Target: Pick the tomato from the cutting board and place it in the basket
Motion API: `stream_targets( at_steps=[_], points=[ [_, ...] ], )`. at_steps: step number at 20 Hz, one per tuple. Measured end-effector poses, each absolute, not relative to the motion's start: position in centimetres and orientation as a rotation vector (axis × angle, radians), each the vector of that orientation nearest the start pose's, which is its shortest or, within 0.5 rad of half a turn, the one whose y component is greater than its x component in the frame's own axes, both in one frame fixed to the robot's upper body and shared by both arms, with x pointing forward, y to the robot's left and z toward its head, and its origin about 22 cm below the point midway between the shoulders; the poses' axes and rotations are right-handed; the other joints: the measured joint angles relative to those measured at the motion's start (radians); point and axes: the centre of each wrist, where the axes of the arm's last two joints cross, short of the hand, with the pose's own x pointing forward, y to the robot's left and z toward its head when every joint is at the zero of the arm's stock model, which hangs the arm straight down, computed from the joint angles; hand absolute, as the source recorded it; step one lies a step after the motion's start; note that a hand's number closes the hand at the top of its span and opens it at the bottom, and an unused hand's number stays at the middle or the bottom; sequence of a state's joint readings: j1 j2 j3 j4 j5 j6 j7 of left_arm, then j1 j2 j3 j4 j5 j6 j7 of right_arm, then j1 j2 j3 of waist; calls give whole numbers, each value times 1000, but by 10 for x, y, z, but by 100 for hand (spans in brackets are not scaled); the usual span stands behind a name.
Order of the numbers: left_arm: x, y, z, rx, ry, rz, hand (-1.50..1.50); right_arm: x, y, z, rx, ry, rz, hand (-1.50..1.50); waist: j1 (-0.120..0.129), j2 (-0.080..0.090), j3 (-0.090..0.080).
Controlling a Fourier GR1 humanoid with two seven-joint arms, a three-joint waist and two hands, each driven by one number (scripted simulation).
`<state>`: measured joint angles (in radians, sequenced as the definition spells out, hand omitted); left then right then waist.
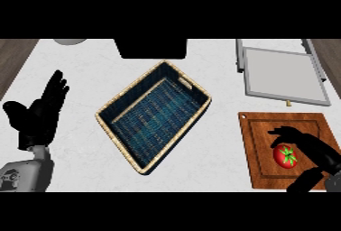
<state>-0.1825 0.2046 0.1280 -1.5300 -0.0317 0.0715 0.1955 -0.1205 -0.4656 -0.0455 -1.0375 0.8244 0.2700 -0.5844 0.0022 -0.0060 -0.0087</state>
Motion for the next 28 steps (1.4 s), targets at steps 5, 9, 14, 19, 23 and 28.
stream_targets(
  at_steps=[5, 9, 14, 19, 23, 28],
  points=[
    [287, 292, 52, 282, -1519, -24, 0, 250, -385, -46, -331, -1284, 1255, 150, -2, -4, -7],
    [289, 297, 48, 290, -1516, -20, 0, 247, -379, -46, -331, -1286, 1264, 150, -6, -6, -12],
    [289, 289, 48, 283, -1509, -18, 0, 249, -356, -55, -315, -1307, 1198, 150, -8, -16, -33],
    [290, 288, 49, 277, -1515, -34, 0, 264, -295, -57, -360, -1321, 1148, 150, 7, -23, -55],
    [291, 285, 48, 264, -1513, -40, 0, 267, -258, -57, -364, -1375, 1032, 150, 19, -23, -32],
    [292, 281, 47, 246, -1511, -50, 0, 274, -213, -45, -354, -1504, 840, 150, 49, -17, 3]
  ],
)
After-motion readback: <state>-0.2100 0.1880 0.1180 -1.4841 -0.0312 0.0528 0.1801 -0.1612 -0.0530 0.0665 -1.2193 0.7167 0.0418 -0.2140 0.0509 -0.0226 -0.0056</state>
